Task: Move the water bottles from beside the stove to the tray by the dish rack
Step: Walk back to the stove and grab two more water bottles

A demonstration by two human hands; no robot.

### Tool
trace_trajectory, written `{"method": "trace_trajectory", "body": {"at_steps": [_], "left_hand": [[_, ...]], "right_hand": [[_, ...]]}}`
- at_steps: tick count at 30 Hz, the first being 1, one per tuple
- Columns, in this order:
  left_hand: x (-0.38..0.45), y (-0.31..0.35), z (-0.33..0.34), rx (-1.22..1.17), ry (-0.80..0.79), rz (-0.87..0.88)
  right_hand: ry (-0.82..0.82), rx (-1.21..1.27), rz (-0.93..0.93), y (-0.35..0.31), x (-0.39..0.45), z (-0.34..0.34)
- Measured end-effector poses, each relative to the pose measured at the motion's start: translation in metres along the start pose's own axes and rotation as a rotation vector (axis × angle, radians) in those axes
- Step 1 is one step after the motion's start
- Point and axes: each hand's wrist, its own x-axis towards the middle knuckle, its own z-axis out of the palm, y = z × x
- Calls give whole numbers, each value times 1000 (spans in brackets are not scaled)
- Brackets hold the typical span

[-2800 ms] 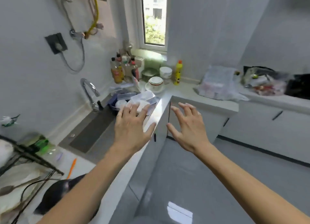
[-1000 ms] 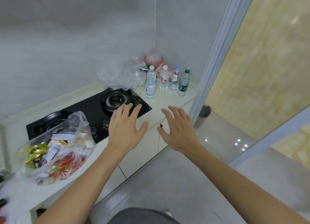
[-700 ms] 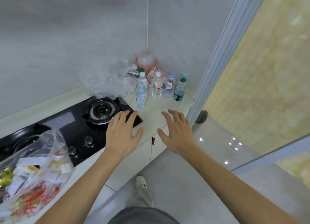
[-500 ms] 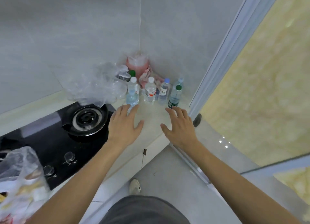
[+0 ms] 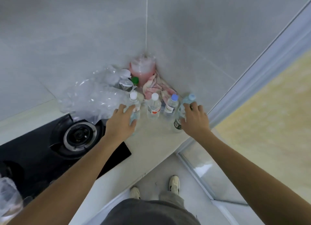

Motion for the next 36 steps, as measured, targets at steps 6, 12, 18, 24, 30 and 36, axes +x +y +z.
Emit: {"method": "trace_trajectory", "body": {"at_steps": [6,12,18,24,30,36], "left_hand": [[11,2,15,-11,-24,-94],[20,17,25,-8,-30,-149],[16,45,32,19,-17,-229],[-3,58,42,-34,-30,-269],[-13,54,52,-139,53,-191],[-21,37,69,-424,-40,-142]], "right_hand": [[-55,50,-110,35,39,20],[-49,89,-333,45,63,20],[2,215,-596,21,69,19],[-65,318,-761,-16,65,31],[-94,382,-841,-31,61,55],[-198,527,-850,-20,67,71]]}}
